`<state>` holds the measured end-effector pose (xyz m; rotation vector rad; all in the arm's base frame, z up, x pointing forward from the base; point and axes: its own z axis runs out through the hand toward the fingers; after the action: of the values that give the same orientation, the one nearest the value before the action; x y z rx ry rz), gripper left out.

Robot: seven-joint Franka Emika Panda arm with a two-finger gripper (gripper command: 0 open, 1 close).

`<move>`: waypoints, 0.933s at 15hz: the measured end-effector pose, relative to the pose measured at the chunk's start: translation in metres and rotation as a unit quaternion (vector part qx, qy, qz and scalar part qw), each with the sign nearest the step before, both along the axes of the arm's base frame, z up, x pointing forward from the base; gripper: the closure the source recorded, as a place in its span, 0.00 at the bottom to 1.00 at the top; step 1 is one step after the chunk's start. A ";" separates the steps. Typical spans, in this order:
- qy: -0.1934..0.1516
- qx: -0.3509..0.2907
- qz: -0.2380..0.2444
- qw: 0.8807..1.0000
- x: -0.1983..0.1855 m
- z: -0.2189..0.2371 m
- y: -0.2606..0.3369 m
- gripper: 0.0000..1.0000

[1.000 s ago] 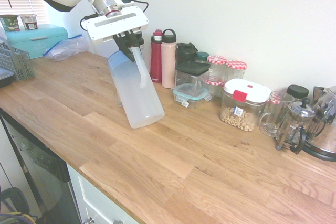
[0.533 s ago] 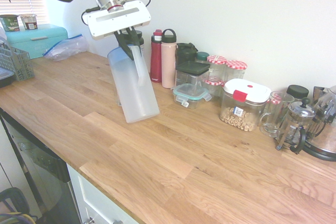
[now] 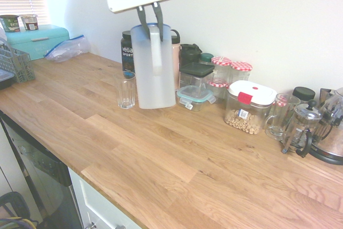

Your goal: Pour me some water

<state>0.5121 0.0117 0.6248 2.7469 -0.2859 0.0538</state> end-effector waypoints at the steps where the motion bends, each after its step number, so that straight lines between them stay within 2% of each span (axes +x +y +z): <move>1: -0.010 0.014 -0.026 1.000 0.002 -0.002 -0.026 1.00; 6: -0.067 0.077 -0.148 0.984 -0.017 -0.035 -0.114 1.00; 9: -0.113 0.095 -0.208 0.967 -0.042 -0.044 -0.135 1.00; 12: -0.170 0.104 -0.258 0.945 -0.065 -0.046 -0.146 1.00; 14: -0.186 0.106 -0.282 0.935 -0.076 -0.057 -0.155 1.00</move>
<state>0.4360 -0.1433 0.5683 2.7282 -1.2344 0.4101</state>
